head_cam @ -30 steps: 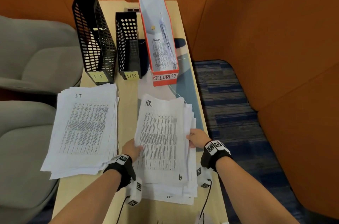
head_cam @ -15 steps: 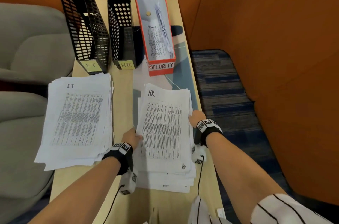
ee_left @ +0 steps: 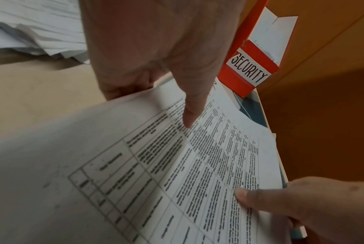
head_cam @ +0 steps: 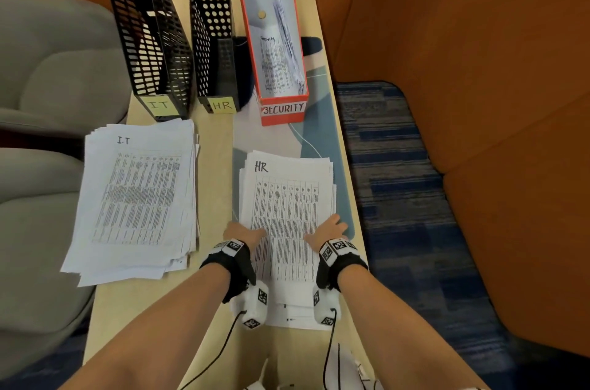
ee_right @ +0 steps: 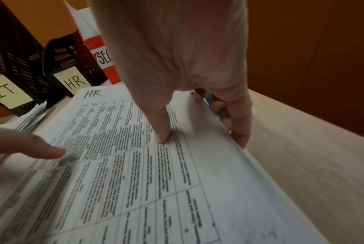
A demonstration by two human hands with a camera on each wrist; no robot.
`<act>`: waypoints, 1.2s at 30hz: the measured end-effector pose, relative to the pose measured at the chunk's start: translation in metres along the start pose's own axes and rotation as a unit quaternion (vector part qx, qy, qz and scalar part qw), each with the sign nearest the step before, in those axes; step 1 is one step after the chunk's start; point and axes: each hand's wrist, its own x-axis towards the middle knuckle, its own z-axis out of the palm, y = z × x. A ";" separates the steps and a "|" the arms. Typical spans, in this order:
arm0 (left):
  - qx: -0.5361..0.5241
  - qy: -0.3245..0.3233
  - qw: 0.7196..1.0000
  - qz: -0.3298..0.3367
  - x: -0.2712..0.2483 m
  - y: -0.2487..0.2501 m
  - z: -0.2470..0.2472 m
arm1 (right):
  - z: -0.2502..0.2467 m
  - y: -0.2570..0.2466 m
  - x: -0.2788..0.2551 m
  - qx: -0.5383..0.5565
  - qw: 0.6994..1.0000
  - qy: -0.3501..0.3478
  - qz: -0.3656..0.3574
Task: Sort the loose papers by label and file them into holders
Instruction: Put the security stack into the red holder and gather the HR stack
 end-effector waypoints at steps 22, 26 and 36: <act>-0.246 0.006 0.867 0.433 -0.104 0.048 -0.100 | -0.108 0.015 -0.051 0.514 0.789 -0.161 -0.296; -0.298 0.129 0.808 0.491 -0.118 0.070 -0.106 | -0.143 -0.010 -0.086 0.505 0.760 -0.073 -0.401; -0.359 0.039 0.852 0.379 -0.097 0.079 -0.090 | -0.111 -0.027 -0.081 0.495 0.802 0.005 -0.333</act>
